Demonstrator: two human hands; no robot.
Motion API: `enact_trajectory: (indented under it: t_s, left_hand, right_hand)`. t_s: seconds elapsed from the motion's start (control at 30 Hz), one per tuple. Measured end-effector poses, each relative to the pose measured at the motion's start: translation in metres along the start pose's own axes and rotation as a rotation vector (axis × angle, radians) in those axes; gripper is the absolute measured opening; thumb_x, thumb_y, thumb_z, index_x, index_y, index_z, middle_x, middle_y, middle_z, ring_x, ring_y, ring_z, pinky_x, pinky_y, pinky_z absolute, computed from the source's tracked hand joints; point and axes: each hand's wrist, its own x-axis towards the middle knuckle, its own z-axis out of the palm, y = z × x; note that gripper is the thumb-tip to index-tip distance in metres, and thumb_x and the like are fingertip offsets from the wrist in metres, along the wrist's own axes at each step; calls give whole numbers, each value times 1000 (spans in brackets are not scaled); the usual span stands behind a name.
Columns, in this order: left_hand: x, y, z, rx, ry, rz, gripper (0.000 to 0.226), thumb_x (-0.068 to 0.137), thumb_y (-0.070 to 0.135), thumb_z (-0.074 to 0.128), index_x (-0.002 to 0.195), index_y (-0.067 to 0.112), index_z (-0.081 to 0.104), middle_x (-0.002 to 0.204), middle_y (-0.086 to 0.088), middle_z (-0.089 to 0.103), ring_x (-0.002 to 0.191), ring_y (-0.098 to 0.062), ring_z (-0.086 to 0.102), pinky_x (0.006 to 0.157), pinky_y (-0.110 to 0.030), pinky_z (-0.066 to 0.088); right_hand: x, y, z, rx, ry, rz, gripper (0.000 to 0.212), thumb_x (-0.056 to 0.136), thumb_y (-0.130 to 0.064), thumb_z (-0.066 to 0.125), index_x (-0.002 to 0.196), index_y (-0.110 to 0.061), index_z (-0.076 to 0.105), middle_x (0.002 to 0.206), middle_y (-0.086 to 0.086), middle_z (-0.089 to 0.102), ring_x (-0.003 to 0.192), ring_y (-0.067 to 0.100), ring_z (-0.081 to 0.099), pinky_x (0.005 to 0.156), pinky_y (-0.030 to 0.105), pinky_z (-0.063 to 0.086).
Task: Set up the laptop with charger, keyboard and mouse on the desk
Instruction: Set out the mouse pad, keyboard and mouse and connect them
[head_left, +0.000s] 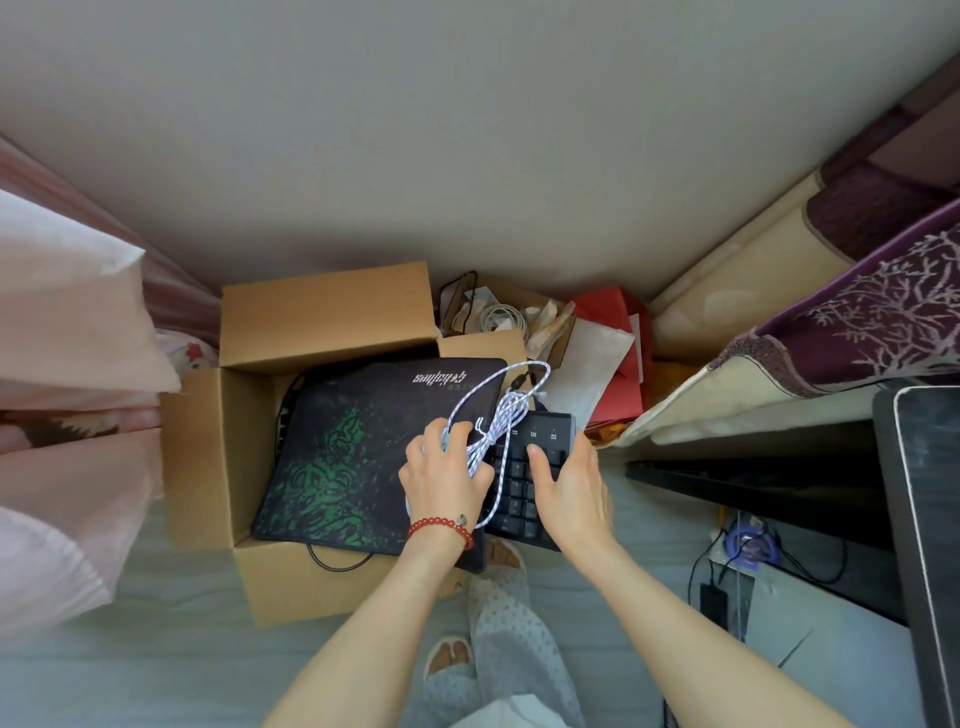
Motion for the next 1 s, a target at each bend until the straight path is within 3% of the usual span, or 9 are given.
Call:
enact_trajectory:
  t_s: [0.17, 0.4, 0.5, 0.6, 0.7, 0.8, 1.0]
  left_hand:
    - [-13, -22, -32, 24, 90, 40, 35, 77, 18, 59, 112, 16, 55, 137, -11, 40, 121, -35, 34, 94, -51, 35]
    - [-44, -57, -114, 6, 276, -17, 23, 71, 7, 67, 93, 10, 66, 129, -19, 48, 117, -42, 39, 90, -55, 35]
    - [-57, -62, -150, 2, 366, -20, 20, 69, 5, 68, 89, 9, 67, 125, -21, 51, 113, -44, 42, 87, -56, 38]
    - [-78, -66, -187, 5, 446, 19, 20, 68, 5, 70, 87, 9, 66, 123, -22, 52, 111, -46, 44, 84, -56, 40]
    - [-96, -64, -219, -10, 512, 80, 21, 68, 6, 71, 88, 9, 66, 120, -21, 54, 109, -45, 46, 82, -55, 43]
    - [-119, -59, -251, -70, 556, 154, 23, 67, 4, 70, 89, 9, 67, 120, -20, 54, 107, -45, 46, 82, -53, 42]
    - [-154, -12, -291, -198, 631, 358, 25, 65, 4, 71, 88, 11, 68, 118, -19, 55, 108, -43, 47, 84, -52, 42]
  right_hand:
    - [-11, -22, -3, -24, 4, -31, 55, 84, -49, 52, 123, -16, 35, 121, 4, 55, 103, 32, 58, 75, 37, 43]
    - [-44, -80, -4, 221, -71, -124, 50, 87, -34, 57, 125, -15, 30, 99, 1, 61, 94, 26, 60, 77, 41, 50]
    - [-64, -114, -2, 245, -57, -230, 51, 86, -38, 58, 126, -24, 30, 107, 2, 65, 101, 28, 60, 87, 45, 48]
    - [-95, -152, -5, 225, 2, -394, 45, 83, -41, 58, 119, -35, 31, 110, -5, 65, 99, 23, 62, 88, 44, 50]
    - [-123, -174, -23, 170, 64, -517, 43, 82, -43, 59, 116, -36, 33, 108, -7, 65, 95, 24, 64, 80, 39, 52]
    - [-151, -175, -60, 194, 178, -531, 44, 83, -43, 59, 118, -34, 34, 98, -10, 63, 93, 24, 63, 74, 34, 47]
    - [-202, -162, -139, 234, 365, -530, 46, 79, -43, 63, 118, -35, 39, 90, -15, 60, 92, 23, 63, 83, 40, 50]
